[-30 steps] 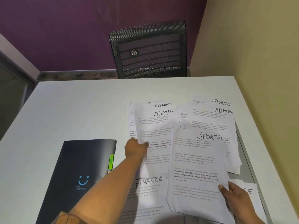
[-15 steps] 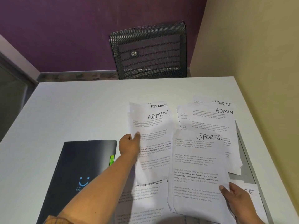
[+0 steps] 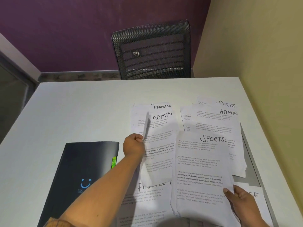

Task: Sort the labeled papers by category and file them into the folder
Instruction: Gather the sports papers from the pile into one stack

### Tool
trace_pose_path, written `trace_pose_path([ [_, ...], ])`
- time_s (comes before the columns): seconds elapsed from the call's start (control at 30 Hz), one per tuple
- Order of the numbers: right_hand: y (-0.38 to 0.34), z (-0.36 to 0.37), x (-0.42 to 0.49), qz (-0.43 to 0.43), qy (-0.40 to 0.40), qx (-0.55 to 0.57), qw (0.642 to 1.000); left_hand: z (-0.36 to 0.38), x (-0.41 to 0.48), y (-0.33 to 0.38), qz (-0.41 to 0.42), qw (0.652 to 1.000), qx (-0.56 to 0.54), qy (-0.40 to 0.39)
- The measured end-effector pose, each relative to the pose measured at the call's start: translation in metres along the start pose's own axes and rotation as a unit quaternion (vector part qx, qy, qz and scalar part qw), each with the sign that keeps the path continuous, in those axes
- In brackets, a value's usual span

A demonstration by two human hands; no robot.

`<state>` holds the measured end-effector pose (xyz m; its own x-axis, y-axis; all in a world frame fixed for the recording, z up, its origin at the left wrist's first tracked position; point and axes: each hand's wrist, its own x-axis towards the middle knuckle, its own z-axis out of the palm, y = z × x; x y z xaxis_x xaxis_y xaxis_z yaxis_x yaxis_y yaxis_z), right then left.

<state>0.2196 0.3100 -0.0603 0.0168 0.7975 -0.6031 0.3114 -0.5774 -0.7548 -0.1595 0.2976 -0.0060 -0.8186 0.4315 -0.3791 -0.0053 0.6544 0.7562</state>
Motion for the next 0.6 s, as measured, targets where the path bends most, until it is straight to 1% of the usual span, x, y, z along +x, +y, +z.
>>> trace_pose_path([
  [0.1,0.004,0.0,0.004,0.002,-0.002,0.01,1.0,-0.002,-0.001,0.003,-0.027,0.998,-0.042,-0.027],
  [0.17,0.005,0.0,0.006,-0.001,0.0,0.01,1.0,-0.003,0.001,-0.001,-0.031,0.998,-0.028,-0.051],
  [0.23,0.006,0.0,0.007,-0.001,-0.002,0.012,1.0,-0.005,0.002,-0.004,-0.018,0.996,0.014,-0.081],
  [0.27,0.007,0.0,0.008,-0.003,-0.004,0.014,1.0,-0.005,0.003,-0.005,0.018,0.993,0.081,-0.087],
  [0.3,0.008,0.0,0.008,-0.003,-0.003,0.015,1.0,-0.005,0.003,-0.008,0.076,0.977,0.179,-0.088],
  [0.33,0.008,0.0,0.008,-0.002,-0.003,0.014,1.0,-0.005,0.003,-0.01,0.142,0.946,0.275,-0.092],
  [0.37,0.009,-0.001,0.008,0.004,-0.003,0.014,1.0,-0.004,0.002,-0.013,0.208,0.909,0.349,-0.096],
  [0.4,0.01,-0.001,0.009,0.009,-0.005,0.017,1.0,-0.003,0.001,-0.015,0.257,0.877,0.394,-0.102],
  [0.43,0.009,-0.001,0.008,0.012,-0.007,0.021,1.0,-0.002,0.0,-0.017,0.285,0.856,0.417,-0.107],
  [0.53,0.006,0.0,0.006,0.011,-0.008,0.024,1.0,0.0,-0.003,-0.021,0.301,0.852,0.411,-0.119],
  [0.6,0.005,0.001,0.005,0.009,-0.004,0.029,1.0,0.002,-0.003,-0.022,0.334,0.835,0.417,-0.13],
])
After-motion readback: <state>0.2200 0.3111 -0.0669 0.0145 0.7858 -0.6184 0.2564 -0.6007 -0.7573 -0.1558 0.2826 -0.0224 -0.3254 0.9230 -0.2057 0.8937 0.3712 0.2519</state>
